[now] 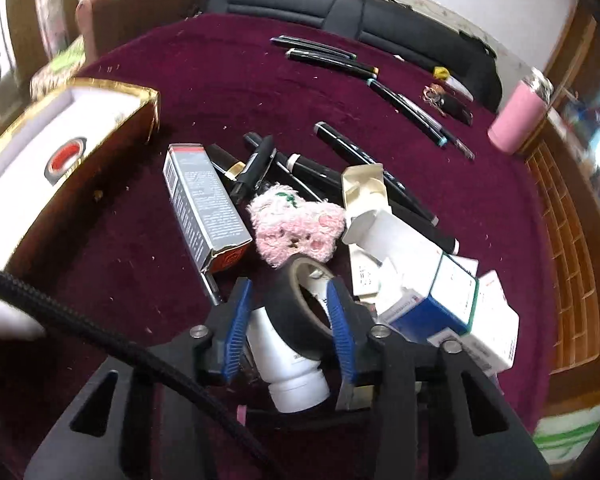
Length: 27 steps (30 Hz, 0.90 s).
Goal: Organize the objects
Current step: 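Grasp the black tape roll with grey core with right while left holds dropper bottle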
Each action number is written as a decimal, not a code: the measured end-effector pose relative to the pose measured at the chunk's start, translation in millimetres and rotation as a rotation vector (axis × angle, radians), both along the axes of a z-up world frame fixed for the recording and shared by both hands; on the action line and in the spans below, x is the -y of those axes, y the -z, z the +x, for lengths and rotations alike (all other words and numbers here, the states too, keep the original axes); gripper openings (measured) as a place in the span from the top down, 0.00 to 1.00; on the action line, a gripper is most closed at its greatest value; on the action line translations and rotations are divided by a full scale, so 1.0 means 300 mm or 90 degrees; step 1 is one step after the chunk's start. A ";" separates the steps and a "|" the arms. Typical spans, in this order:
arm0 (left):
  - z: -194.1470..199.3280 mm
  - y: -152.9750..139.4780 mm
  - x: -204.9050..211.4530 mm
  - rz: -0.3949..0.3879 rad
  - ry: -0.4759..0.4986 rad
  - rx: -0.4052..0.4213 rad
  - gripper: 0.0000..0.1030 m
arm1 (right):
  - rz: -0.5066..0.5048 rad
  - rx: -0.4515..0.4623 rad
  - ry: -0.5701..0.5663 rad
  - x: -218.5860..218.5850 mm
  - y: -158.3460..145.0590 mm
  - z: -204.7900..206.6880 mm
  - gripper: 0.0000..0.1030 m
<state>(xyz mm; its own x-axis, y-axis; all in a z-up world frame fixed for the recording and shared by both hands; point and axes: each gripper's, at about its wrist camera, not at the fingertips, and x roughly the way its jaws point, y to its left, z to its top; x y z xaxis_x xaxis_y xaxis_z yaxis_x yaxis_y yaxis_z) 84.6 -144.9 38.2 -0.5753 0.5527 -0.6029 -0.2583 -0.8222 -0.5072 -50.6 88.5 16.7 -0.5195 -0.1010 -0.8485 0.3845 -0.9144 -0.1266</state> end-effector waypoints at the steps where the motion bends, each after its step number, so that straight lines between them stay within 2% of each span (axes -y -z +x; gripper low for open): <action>1: -0.001 0.000 0.004 0.000 -0.003 0.000 0.79 | -0.007 -0.002 0.011 -0.013 -0.014 0.000 0.80; 3: -0.005 0.003 0.013 0.003 -0.008 0.003 0.79 | -0.026 -0.004 0.024 -0.034 -0.044 0.004 0.84; 9: -0.005 0.023 0.002 -0.005 -0.004 0.010 0.79 | -0.071 0.011 0.041 -0.069 -0.071 0.015 0.83; 12: 0.012 0.019 -0.051 -0.030 0.023 0.004 0.78 | -0.086 0.012 0.050 -0.088 -0.076 0.020 0.83; 18: 0.026 0.031 -0.193 -0.050 0.078 0.016 0.78 | -0.091 0.018 0.056 -0.091 -0.059 0.021 0.83; 23: 0.013 0.078 -0.320 -0.125 0.085 0.046 0.68 | -0.074 0.007 0.048 -0.074 -0.040 0.023 0.79; 27: 0.006 0.141 -0.414 -0.235 0.077 0.066 0.65 | -0.074 0.006 0.040 -0.065 -0.018 0.018 0.73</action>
<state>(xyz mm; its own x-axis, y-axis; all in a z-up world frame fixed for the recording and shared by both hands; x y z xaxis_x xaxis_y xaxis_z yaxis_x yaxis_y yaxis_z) 86.3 -20.8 -4.0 -0.4450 0.3474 -0.8254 -0.3268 -0.9211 -0.2115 -45.3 108.0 22.2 -0.5196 -0.1672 -0.8379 0.3274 -0.9448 -0.0146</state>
